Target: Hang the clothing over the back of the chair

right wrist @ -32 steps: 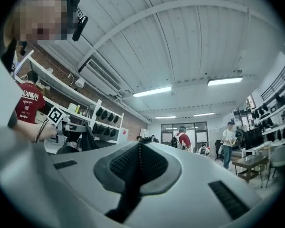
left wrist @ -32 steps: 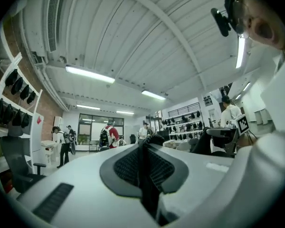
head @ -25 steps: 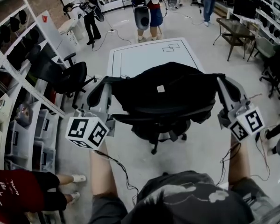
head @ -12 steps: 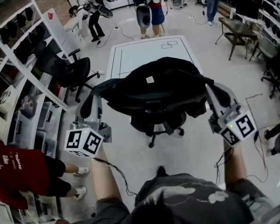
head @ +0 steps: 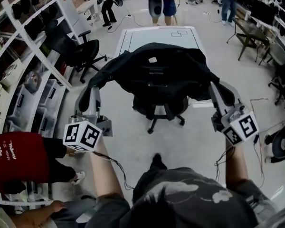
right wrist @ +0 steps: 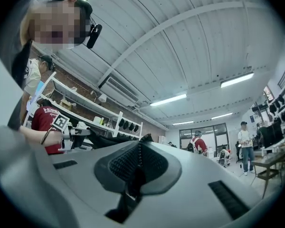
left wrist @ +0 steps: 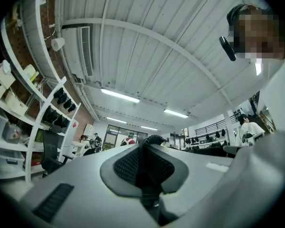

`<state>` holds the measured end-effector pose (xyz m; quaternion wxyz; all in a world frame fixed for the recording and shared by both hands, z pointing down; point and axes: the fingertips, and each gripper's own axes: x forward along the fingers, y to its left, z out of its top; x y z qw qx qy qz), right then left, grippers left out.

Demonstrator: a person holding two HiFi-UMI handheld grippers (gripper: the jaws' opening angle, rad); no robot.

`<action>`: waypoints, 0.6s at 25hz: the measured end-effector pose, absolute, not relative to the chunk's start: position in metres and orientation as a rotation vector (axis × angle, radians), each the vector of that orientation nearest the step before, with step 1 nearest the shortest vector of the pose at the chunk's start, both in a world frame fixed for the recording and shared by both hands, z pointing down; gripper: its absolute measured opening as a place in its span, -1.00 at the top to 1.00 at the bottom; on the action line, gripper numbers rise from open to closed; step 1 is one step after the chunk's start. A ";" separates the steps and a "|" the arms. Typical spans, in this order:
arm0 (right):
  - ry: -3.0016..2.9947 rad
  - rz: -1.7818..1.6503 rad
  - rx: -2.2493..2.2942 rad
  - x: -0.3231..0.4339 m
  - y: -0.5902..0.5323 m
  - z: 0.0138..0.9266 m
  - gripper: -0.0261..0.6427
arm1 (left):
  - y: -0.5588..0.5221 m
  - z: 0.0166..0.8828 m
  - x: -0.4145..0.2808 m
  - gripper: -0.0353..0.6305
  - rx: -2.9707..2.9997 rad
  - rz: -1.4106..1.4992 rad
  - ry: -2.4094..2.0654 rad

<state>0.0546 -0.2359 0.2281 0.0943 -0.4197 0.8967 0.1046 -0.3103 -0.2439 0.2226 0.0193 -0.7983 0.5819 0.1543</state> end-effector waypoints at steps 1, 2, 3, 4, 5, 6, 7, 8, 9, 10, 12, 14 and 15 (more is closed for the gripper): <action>2.665 0.297 -1.243 0.054 -0.231 0.229 0.94 | -0.238 0.224 -0.311 0.86 -2.481 0.481 1.821; 2.670 0.283 -1.243 0.054 -0.226 0.231 0.94 | -0.232 0.228 -0.311 0.86 -2.485 0.483 1.835; 2.676 0.272 -1.244 0.054 -0.218 0.236 0.94 | -0.224 0.235 -0.310 0.86 -2.491 0.486 1.847; 2.681 0.267 -1.247 0.055 -0.209 0.244 0.94 | -0.215 0.244 -0.307 0.86 -2.498 0.489 1.856; 2.687 0.265 -1.250 0.056 -0.200 0.253 0.94 | -0.205 0.255 -0.304 0.86 -2.506 0.490 1.862; 2.693 0.267 -1.251 0.057 -0.190 0.261 0.94 | -0.196 0.264 -0.301 0.86 -2.514 0.488 1.868; 2.698 0.270 -1.253 0.057 -0.182 0.265 0.94 | -0.189 0.270 -0.300 0.86 -2.519 0.486 1.875; 2.702 0.275 -1.255 0.056 -0.176 0.266 0.94 | -0.183 0.272 -0.299 0.86 -2.524 0.486 1.882; 2.704 0.279 -1.258 0.055 -0.171 0.263 0.94 | -0.179 0.271 -0.300 0.86 -2.525 0.489 1.887; 2.705 0.285 -1.262 0.055 -0.166 0.260 0.94 | -0.175 0.267 -0.301 0.86 -2.523 0.493 1.890; 2.702 0.300 -1.262 0.058 -0.155 0.257 0.94 | -0.166 0.260 -0.297 0.86 -2.507 0.488 1.886; 2.695 0.302 -1.255 0.065 -0.142 0.263 0.93 | -0.153 0.261 -0.287 0.86 -2.492 0.454 1.875; 2.692 0.296 -1.253 0.069 -0.135 0.267 0.93 | -0.146 0.264 -0.282 0.86 -2.492 0.435 1.870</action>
